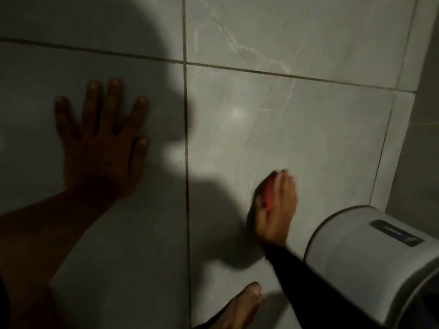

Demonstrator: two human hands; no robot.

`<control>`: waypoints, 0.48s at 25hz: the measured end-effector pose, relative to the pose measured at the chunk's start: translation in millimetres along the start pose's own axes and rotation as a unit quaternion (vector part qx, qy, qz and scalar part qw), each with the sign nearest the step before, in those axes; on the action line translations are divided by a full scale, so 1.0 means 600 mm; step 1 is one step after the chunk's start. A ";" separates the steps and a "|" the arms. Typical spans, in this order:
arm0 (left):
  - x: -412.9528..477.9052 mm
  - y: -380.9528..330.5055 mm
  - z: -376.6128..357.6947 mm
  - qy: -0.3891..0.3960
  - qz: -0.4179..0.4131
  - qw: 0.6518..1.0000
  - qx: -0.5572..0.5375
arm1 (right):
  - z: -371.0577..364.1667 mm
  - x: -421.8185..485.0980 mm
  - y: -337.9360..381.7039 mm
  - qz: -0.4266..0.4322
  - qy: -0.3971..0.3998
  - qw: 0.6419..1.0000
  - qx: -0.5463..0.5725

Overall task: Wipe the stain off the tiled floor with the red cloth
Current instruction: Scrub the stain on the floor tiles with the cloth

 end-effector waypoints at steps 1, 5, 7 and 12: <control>-0.001 0.000 -0.001 -0.001 0.003 1.000 0.001 | 0.019 0.063 -0.008 -0.060 -0.044 0.997 0.019; -0.001 0.007 -0.013 -0.007 -0.001 1.000 0.014 | 0.080 0.318 0.026 -0.083 -0.153 0.982 0.071; 0.002 0.011 -0.019 -0.007 -0.010 0.999 0.032 | 0.068 0.353 0.088 0.012 -0.157 0.986 0.048; -0.004 -0.003 0.005 0.021 0.009 0.998 0.052 | -0.019 0.131 0.222 0.144 -0.041 0.975 0.165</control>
Point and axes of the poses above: each hand's wrist, its own x-axis towards the middle knuckle, its own z-axis out of the back of the hand, y = z × x, the point moved 2 cm from there along x, towards the middle knuckle, and after that the axes turned 6 degrees about z, right-handed, at the moved point
